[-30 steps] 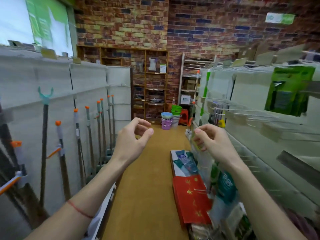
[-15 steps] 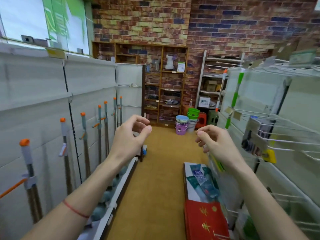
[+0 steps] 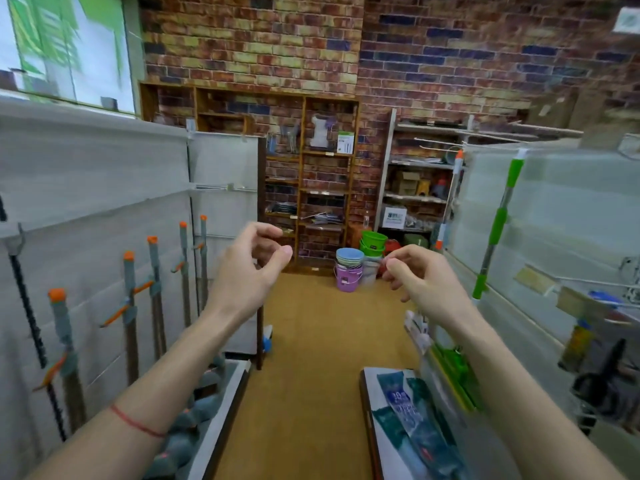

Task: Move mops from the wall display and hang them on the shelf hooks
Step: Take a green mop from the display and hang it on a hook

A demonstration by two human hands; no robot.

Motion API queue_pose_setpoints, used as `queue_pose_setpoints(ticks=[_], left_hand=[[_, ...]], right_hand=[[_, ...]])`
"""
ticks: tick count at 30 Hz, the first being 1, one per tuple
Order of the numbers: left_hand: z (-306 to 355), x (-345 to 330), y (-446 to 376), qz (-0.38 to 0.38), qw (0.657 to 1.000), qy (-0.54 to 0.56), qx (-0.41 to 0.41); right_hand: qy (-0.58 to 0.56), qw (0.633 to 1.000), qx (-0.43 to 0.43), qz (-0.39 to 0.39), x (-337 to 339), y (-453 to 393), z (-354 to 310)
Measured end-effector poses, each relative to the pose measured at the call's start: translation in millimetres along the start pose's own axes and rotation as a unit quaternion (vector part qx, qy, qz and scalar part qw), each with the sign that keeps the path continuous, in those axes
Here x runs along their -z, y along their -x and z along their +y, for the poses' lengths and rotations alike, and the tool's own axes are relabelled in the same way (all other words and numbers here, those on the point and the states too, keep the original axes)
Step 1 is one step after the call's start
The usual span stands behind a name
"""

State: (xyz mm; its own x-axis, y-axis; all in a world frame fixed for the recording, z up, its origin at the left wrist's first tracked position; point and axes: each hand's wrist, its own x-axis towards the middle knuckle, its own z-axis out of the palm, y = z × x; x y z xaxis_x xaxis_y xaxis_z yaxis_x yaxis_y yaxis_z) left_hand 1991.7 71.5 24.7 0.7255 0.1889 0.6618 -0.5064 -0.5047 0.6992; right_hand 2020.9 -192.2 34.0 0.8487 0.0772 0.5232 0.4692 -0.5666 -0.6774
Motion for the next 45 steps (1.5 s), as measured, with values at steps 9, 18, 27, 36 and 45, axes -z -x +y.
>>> queue_pose_setpoints(ticks=[9,18,27,36,45], left_hand=[[-116,-123,-134,-0.044,0.999,0.006,-0.007],[-204,-259,-298,-0.049,0.998,0.025,-0.009],[-275,-385,-418,-0.101,0.992,0.069,-0.03],[-321,-534,-517,-0.24,0.942,0.219,-0.086],[-319,-635,-554,-0.367,0.857,0.342,-0.117]], right_hand=[[0.006,1.0,-0.019,0.011,-63,-163,121],[-0.017,1.0,-0.013,0.023,-86,-361,241],[0.034,0.996,-0.045,0.065,-87,-470,338],[0.108,0.957,-0.156,0.22,-61,-516,408],[0.204,0.886,-0.272,0.316,-54,-511,416]])
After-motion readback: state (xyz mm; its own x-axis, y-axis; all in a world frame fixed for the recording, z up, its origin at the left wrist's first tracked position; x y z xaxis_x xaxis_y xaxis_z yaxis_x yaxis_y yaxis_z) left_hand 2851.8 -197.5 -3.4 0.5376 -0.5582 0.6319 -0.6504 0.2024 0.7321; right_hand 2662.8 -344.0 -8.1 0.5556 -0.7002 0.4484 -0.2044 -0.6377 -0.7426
